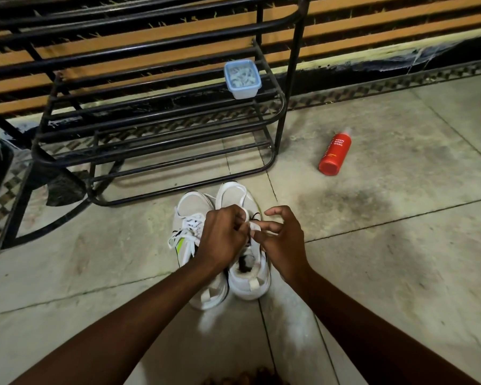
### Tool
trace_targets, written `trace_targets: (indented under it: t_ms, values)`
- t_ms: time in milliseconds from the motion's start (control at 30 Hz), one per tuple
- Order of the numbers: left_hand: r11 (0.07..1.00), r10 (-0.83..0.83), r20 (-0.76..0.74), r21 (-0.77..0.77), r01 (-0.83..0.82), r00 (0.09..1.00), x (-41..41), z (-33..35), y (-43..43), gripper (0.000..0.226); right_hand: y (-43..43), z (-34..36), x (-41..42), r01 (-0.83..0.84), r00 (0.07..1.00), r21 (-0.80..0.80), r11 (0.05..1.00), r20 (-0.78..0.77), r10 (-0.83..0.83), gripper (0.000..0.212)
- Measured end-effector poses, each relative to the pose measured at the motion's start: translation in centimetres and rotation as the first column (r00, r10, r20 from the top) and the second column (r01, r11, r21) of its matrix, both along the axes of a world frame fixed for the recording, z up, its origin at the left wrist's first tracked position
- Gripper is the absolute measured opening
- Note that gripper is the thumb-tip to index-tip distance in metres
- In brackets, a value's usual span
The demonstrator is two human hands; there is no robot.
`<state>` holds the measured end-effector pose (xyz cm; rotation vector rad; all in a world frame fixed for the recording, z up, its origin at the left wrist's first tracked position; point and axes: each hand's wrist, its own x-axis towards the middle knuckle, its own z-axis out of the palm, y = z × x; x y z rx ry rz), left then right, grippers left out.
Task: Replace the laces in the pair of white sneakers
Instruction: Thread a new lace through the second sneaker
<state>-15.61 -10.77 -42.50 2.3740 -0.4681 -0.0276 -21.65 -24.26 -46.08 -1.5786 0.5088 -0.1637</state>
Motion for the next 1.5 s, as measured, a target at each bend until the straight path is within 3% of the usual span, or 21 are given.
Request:
trace_targets:
  t_ms: [233, 433, 1000, 1200, 1300, 1500]
  values:
    - [0.993, 0.082, -0.024, -0.082, -0.083, 0.996, -0.6, -0.1, -0.1, 0.023, -0.2, 0.3, 0.3, 0.03, 1.0, -0.151, 0.988, 0.004, -0.029, 0.053]
    - [0.987, 0.106, -0.028, -0.121, -0.109, 0.994, -1.1, -0.4, 0.0, 0.025, 0.0, 0.1, 0.2, 0.046, 0.999, -0.145, 0.988, 0.016, -0.044, 0.05]
    - [0.986, 0.129, -0.061, -0.097, -0.134, 0.99, -0.8, -0.8, -0.2, 0.022, 0.9, 0.2, 0.6, 0.114, 0.993, -0.25, 0.962, 0.045, -0.106, 0.045]
    - [1.0, 0.018, -0.082, -0.003, -0.018, 0.996, 0.3, -0.3, -0.1, 0.013, 0.8, 0.4, 0.5, 0.148, 0.988, -0.225, 0.963, 0.073, -0.135, 0.048]
    - [0.999, 0.034, -0.095, -0.014, -0.035, 0.995, 0.7, -0.1, 0.0, 0.016, 0.9, 0.4, 0.2, 0.132, 0.989, -0.234, 0.963, 0.09, -0.114, 0.049]
    - [0.996, 0.048, -0.176, -0.065, -0.06, 0.983, 0.9, -0.2, 0.0, 0.023, 0.6, 0.4, -0.2, 0.078, 0.995, -0.278, 0.957, 0.086, -0.056, 0.015]
